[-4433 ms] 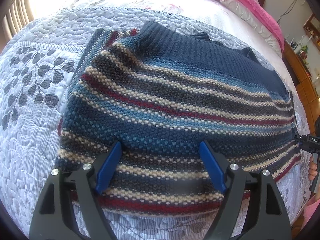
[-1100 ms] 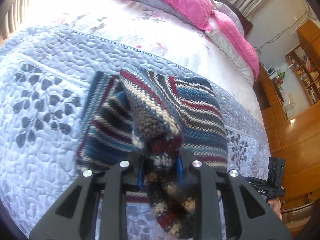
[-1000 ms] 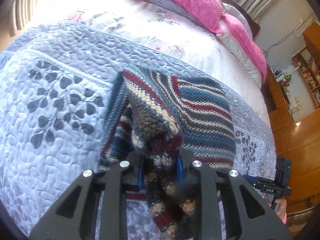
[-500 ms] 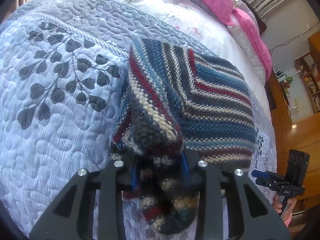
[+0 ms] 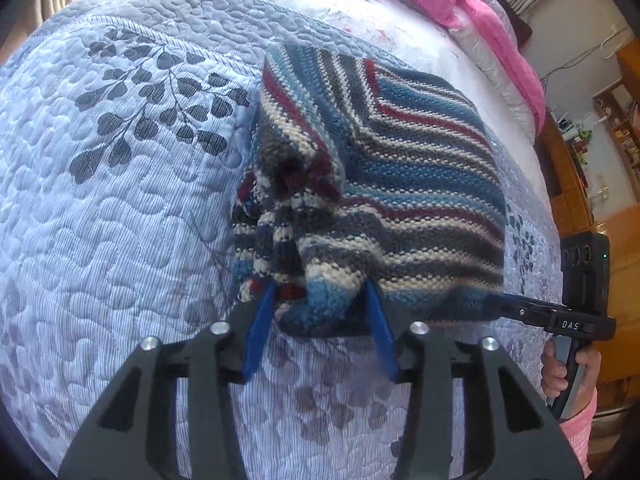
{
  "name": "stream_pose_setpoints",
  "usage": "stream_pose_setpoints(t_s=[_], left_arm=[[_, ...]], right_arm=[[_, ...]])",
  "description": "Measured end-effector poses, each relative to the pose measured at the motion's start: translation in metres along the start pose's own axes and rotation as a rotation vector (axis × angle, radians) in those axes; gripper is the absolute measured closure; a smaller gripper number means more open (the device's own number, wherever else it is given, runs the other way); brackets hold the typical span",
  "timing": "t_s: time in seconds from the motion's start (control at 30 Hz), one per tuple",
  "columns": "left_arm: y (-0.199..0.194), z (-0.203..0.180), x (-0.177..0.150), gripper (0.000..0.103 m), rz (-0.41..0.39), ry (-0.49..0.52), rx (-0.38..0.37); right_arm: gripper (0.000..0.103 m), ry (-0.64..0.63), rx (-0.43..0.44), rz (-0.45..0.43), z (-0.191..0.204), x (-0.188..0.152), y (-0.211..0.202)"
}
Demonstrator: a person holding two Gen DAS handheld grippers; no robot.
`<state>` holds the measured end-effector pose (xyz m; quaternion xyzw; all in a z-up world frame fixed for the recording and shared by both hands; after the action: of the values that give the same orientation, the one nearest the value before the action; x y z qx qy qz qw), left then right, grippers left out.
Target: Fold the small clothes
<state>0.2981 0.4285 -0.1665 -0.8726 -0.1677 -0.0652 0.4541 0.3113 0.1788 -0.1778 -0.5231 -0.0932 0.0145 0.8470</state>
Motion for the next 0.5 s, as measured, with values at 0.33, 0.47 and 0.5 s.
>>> stream_pose_setpoints(t_s=[0.33,0.47,0.5], left_arm=[[0.02,0.028,-0.014,0.08,0.028,0.029,0.039],[0.015,0.023,-0.014,0.076,0.012,0.037,0.051],[0.01,0.019,-0.014,0.072,0.011,0.04,0.049]], right_arm=[[0.081,-0.089,-0.103,0.012,-0.009,-0.019,0.016],[0.076,-0.139,-0.119,0.009,-0.003,-0.016,0.014],[0.068,-0.15,-0.113,0.012,0.001,-0.015,0.012]])
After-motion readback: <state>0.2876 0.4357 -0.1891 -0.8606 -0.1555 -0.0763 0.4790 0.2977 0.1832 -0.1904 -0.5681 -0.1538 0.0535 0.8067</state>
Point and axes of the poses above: each gripper's, at about its wrist camera, not at the fingertips, and y roughly the way its jaws point, z to its left, x to its top, the point moved 7 cm from there along y, roughly the way its jaws point, and after that the axes turned 10 degrees about -x, right-handed, at the moved point
